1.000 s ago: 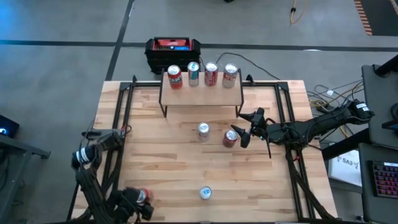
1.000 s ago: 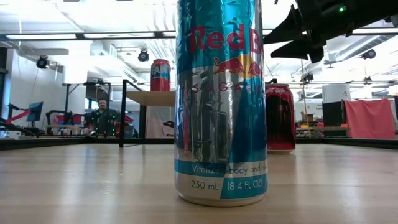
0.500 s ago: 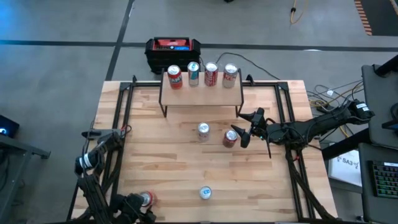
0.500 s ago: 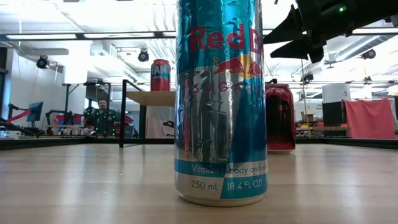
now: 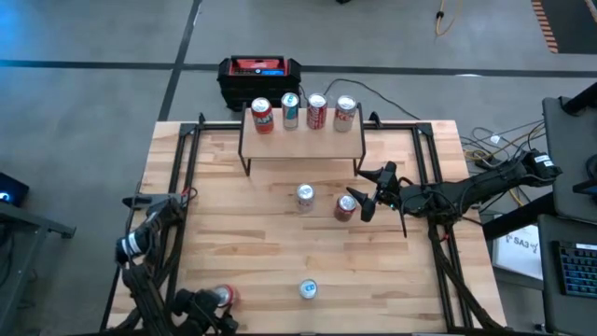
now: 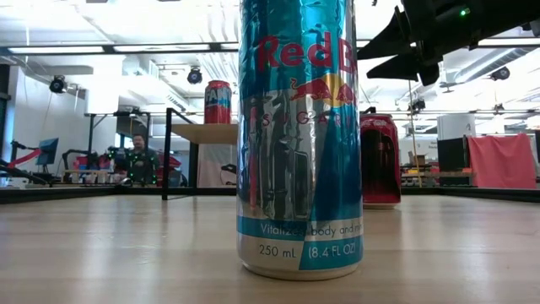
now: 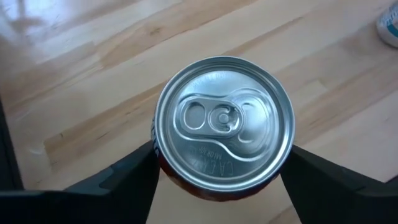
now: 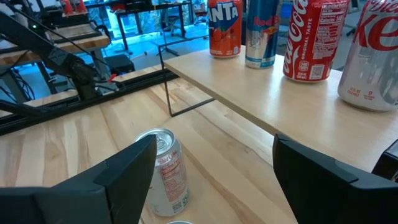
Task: Place canned beverage on shelf
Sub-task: Put the red soda can on the shelf aligned with the other red soda can
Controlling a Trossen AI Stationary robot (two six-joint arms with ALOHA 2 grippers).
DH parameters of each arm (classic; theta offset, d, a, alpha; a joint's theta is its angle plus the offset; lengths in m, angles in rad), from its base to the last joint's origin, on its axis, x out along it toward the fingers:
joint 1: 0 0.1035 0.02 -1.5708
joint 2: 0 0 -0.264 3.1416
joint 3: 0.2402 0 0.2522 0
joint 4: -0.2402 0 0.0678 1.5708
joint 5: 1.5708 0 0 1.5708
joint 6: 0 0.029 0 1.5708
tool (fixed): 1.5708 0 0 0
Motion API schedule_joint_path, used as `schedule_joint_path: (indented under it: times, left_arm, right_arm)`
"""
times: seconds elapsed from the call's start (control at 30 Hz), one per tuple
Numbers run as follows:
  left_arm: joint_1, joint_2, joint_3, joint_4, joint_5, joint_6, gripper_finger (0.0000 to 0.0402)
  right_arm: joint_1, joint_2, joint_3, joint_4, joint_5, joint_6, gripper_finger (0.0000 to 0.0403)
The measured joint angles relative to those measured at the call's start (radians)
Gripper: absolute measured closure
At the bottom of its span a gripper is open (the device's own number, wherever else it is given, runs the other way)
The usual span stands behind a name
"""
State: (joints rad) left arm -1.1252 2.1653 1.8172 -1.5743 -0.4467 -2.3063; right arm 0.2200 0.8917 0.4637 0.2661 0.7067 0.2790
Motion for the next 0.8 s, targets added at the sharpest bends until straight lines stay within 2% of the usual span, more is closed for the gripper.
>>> schedule_joint_path:
  times: [0.13,0.37,0.53,0.7,0.8]
  left_arm:
    - [0.008,0.006,0.000,-0.002,-0.034,-0.003,0.0145]
    - [0.060,0.007,-0.002,0.009,-0.071,0.072,0.0145]
    - [0.127,-0.001,0.018,0.008,-0.077,0.222,0.0145]
    - [0.185,-0.022,0.104,0.006,-0.213,0.362,0.0145]
    - [0.224,-0.038,0.169,0.005,-0.245,0.501,0.0145]
  right_arm:
    - [0.000,0.000,0.000,0.000,0.000,0.000,0.0103]
    - [0.000,0.000,0.000,0.000,0.000,0.000,0.0103]
    - [0.000,0.000,0.000,0.000,0.000,0.000,0.0103]
    - [0.000,0.000,0.000,0.000,0.000,0.000,0.0103]
    - [0.000,0.000,0.000,0.000,0.000,0.000,0.0103]
